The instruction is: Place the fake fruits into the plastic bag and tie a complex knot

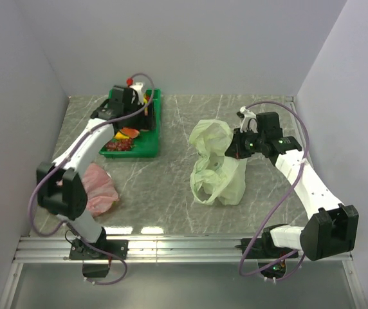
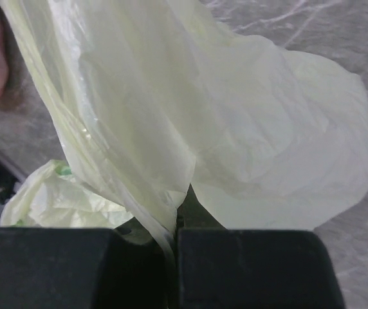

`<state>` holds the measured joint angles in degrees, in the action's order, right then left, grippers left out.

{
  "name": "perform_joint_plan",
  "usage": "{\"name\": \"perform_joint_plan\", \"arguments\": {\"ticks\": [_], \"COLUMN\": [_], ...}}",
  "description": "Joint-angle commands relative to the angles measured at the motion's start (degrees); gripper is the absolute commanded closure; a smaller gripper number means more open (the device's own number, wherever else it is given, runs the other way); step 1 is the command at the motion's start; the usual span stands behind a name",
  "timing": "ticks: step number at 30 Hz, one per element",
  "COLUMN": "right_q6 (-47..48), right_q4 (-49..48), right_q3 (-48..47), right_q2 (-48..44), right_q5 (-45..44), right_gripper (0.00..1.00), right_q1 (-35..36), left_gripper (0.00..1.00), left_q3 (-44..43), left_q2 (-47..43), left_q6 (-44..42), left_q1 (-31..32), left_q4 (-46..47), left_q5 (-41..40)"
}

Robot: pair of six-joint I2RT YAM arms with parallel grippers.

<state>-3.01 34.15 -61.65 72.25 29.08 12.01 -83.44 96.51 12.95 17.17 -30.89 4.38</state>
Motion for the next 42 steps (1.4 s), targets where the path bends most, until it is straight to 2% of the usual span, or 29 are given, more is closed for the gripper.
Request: {"name": "perform_joint_plan", "arguments": {"ticks": [1,2,4,7,11,13,19,23,25,26,30,32,35,39,42], "right_q6": [-3.40,-5.50,-7.71,-14.11,-15.54,-15.62,-19.05,-19.14,-18.97,-18.88,-17.91,-17.39,-17.12,-17.56,-18.17], "right_q4": [-5.66,-7.15,-8.74,-11.20,-11.57,-11.12,-12.79,-13.41,-13.15,-13.15,-12.01,-11.65,-11.21,-11.47,-11.65], "right_q3": [0.82,1.00,1.00,0.22,-0.32,-0.05,0.91,1.18,1.09,1.09,1.09,0.83,0.30,0.30,0.30], "right_q2": [-0.35,-0.44,-0.44,0.17,1.66,3.16,7.38,7.99,8.00,8.00,7.82,8.17,8.61,9.49,10.19], "right_q5": [6.85,9.13,11.85,16.08,14.08,11.10,9.68,8.63,8.36,8.27,7.40,7.22,6.95,7.48,7.75], "right_gripper": [1.00,1.00,1.00,1.00,1.00,1.00,1.00,1.00,1.00,1.00,1.00,1.00,1.00,1.00,1.00], "right_q1": [0.21,0.29,0.12,0.12,0.21,0.12,0.47,0.47,0.56,0.56,0.64,0.56,0.56,0.56,0.64], "left_gripper": [0.89,0.94,0.95,0.92,0.90,0.89,0.85,0.84,0.79,0.73,0.66,0.51,0.35,0.31,0.36], "left_q3": [-3.48,-3.83,-3.57,-2.96,-3.22,-3.57,-3.22,-1.47,-1.55,-1.64,-2.87,-3.05,-4.36,-5.15,-5.15], "left_q2": [-7.47,-8.96,-10.37,-12.57,-13.01,-12.31,-12.13,-10.74,-9.42,-7.84,-3.62,-1.77,0.08,-0.44,-1.50], "left_q6": [-3.53,-4.15,-5.38,-6.88,-7.85,-7.94,-9.96,-11.45,-11.46,-11.11,-11.19,-11.54,-12.34,-14.36,-14.10], "left_q1": [1.81,3.12,4.71,8.66,13.58,14.64,18.25,21.93,22.64,22.91,23.00,23.08,23.26,23.35,23.52], "left_q4": [2.24,2.33,3.20,5.05,5.76,5.76,6.63,6.20,5.76,5.76,5.23,5.41,4.27,4.35,4.26], "left_q5": [16.75,19.58,24.68,27.86,28.05,27.96,29.81,25.95,22.26,21.03,18.21,17.94,17.85,21.10,23.30]}}
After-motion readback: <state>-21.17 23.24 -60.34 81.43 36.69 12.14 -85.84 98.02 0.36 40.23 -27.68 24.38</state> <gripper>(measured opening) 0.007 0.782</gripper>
